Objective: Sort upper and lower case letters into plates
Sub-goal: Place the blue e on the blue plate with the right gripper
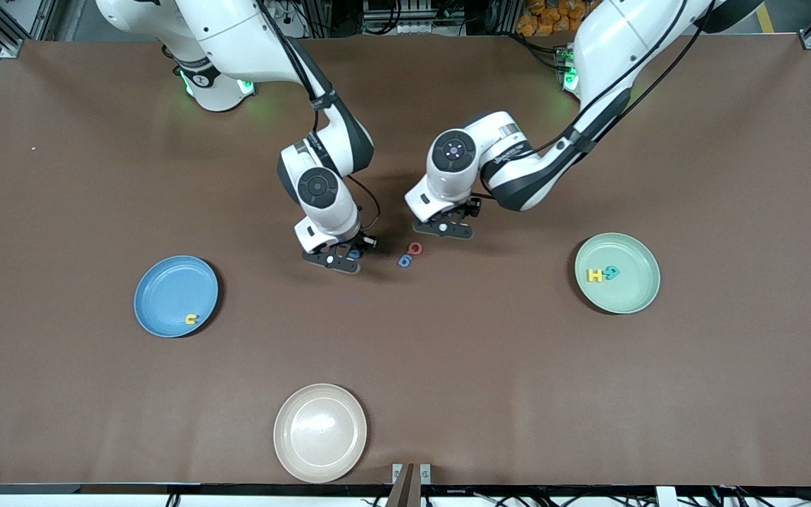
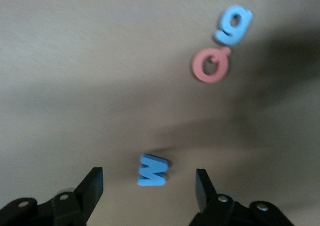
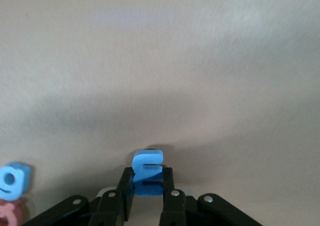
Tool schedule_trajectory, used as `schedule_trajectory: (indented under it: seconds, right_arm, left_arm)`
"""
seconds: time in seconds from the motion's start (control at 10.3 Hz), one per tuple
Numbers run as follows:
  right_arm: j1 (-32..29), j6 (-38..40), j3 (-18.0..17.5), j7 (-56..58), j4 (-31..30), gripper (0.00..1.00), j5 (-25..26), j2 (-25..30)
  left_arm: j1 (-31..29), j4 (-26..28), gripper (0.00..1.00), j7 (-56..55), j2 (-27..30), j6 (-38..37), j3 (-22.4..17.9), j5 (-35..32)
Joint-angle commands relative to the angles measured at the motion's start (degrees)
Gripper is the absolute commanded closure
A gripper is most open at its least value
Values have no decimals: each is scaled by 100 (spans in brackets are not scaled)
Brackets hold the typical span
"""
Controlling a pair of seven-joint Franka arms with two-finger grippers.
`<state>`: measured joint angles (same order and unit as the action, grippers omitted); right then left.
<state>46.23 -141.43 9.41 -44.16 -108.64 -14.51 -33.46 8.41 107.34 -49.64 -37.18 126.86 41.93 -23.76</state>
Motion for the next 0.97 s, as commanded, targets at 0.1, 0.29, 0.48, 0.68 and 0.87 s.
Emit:
schedule_trajectory:
  seconds: [0.1, 0.29, 0.48, 0.68, 0.87]
  right_arm:
    - [-340, 246, 272, 616, 18, 100, -61, 340]
    - [-771, 572, 281, 1292, 18, 100, -61, 533]
    - [-1297, 853, 281, 2003, 18, 100, -61, 648]
    - [-1764, 960, 289, 2655, 18, 100, -35, 648]
    - [-2160, 1143, 420, 3314, 27, 100, -17, 657]
  left_arm:
    - [117, 383, 19, -694, 9, 215, -36, -935]
    - [135, 576, 21, -826, 9, 487, -44, -946]
    - [126, 717, 25, -1003, 0, 584, -44, -1060]
    - [91, 937, 26, -1222, -8, 857, -44, -1313]
    - [117, 929, 26, -1355, -79, 884, -44, -1491]
